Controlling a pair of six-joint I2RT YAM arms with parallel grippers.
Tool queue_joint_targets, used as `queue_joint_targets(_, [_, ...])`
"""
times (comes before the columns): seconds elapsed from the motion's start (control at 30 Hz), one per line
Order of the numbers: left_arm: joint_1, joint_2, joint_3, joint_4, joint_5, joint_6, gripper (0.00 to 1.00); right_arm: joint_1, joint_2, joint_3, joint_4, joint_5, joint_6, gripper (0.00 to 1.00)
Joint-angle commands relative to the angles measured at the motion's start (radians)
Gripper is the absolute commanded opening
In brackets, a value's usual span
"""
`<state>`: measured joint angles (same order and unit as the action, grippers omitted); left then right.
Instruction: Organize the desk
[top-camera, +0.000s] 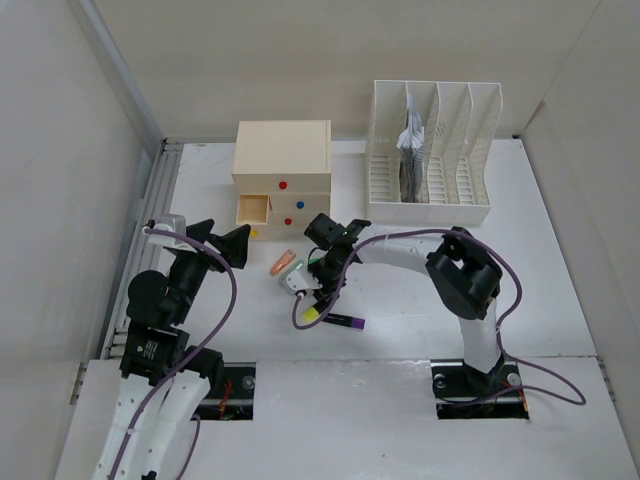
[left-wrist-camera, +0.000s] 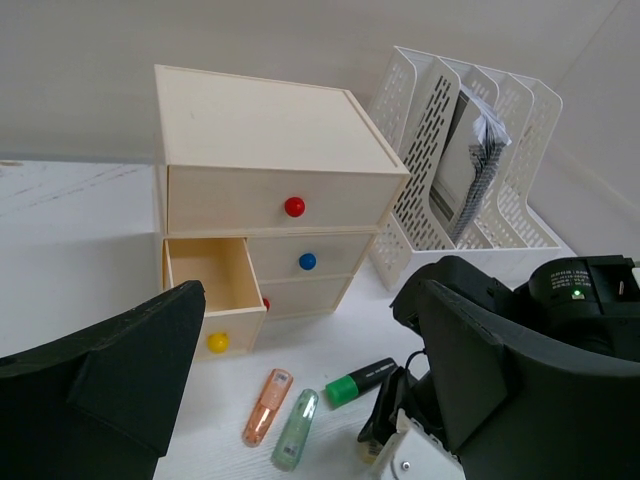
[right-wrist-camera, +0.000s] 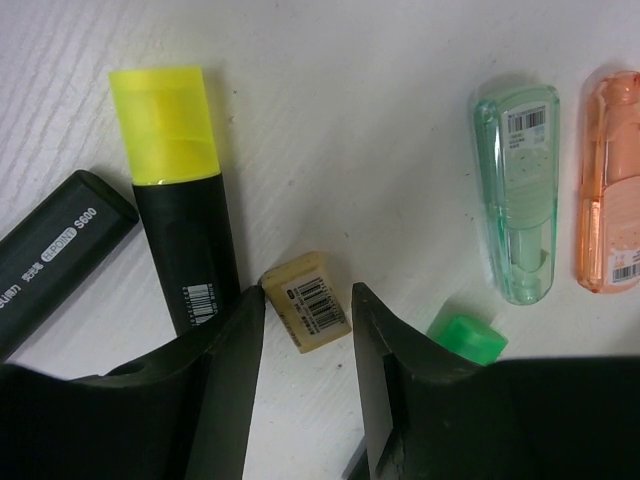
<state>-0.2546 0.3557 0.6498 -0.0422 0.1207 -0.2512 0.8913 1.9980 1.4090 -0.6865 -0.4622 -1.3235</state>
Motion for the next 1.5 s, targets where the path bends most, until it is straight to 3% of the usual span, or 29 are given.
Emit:
queue_joint_targets(0.0, [-0.005,-0.012,0.016,0.048,0.004,0.01,0.85,0.009,0.021,0.027,0.018,-0.004,-0.017,0.46])
queue_joint_targets(0.2, [-0.005,-0.021,0.016,0.039,0.004,0.01,0.85,0.009,0.042,0.045,0.018,0.005,-0.017,0.4])
queue_joint_targets(0.37, [-0.005,-0.021,0.016,0.039,0.004,0.01,0.85,0.009,0.033,0.045,0.018,0.005,0.01,0.09])
queue_joint_targets(0.43, [-0.005,-0.03,0.016,0.039,-0.006,0.01,0.85,0.02,-0.005,0.071,0.031,0.014,0.059,0.05])
queue_joint_targets(0.7, [-0.005,-0.031,0.016,0.039,-0.015,0.01,0.85,0.04,-0.057,0.332,0.071,0.075,0.332,0.04])
queue_joint_targets(0.97, [-0.005,-0.031,0.016,0.039,-0.024,0.01,0.85,0.04,0.013,0.586,0.255,0.155,0.616,0.02])
queue_joint_targets(1.47, [-0.005,-0.061,0.007,0.039,-0.043,0.01,0.85,0.04,0.148,0.66,0.397,0.177,0.73,0.02])
